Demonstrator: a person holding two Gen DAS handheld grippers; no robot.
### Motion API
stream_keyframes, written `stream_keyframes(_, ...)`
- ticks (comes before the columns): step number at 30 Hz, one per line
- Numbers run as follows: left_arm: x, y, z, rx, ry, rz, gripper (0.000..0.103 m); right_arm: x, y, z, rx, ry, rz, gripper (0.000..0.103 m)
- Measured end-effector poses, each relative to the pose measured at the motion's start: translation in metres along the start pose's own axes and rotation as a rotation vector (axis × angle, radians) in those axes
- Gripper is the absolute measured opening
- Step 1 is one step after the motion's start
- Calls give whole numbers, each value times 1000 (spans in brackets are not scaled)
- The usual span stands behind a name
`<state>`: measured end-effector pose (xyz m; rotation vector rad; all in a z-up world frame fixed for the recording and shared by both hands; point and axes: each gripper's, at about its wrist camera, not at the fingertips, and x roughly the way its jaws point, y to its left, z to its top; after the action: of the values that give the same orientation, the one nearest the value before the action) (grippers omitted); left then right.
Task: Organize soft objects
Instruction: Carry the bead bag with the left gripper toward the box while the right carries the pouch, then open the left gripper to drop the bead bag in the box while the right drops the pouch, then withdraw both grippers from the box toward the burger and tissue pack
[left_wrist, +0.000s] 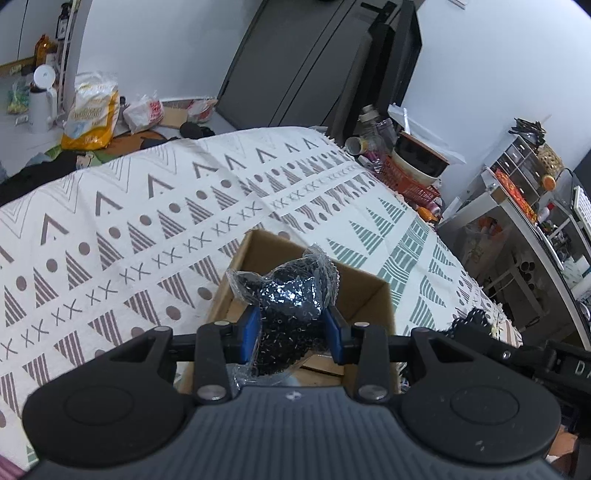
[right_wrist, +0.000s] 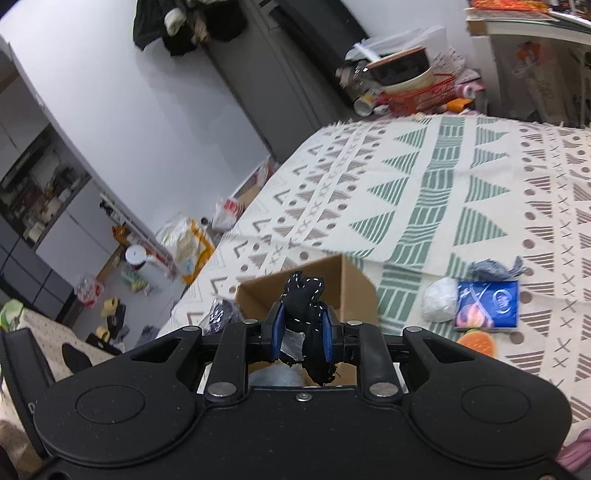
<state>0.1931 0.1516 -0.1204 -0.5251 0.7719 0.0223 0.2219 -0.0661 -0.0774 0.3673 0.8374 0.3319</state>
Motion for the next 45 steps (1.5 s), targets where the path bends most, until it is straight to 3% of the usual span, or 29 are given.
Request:
stream_keyframes(5, 6, 8, 4, -9, 7, -7, 37, 15, 13, -11, -42, 65, -10, 22)
stream_keyframes(11, 11, 6, 5, 7, 25, -11, 40, 25, 16, -21, -72, 121, -18, 31)
stream_keyframes(13, 12, 3, 4, 16, 24, -11, 44, 25, 14, -22, -62, 130, -20, 46)
stream_keyframes(15, 13, 2, 3, 14, 31, -2, 56, 21, 13, -22, -62, 120, -18, 53)
stream_keyframes(27, -5, -18, -8, 56, -7, 71, 73, -8, -18, -15, -51, 71, -65, 65)
stream_keyframes(39, -15, -59, -20, 136, -1, 115, 78, -51, -61, -2, -13, -8, -90, 91)
stream_keyframes(45, -19, -85, -27, 176, 10, 111, 78, -68, -84, 3, 19, -40, -86, 97)
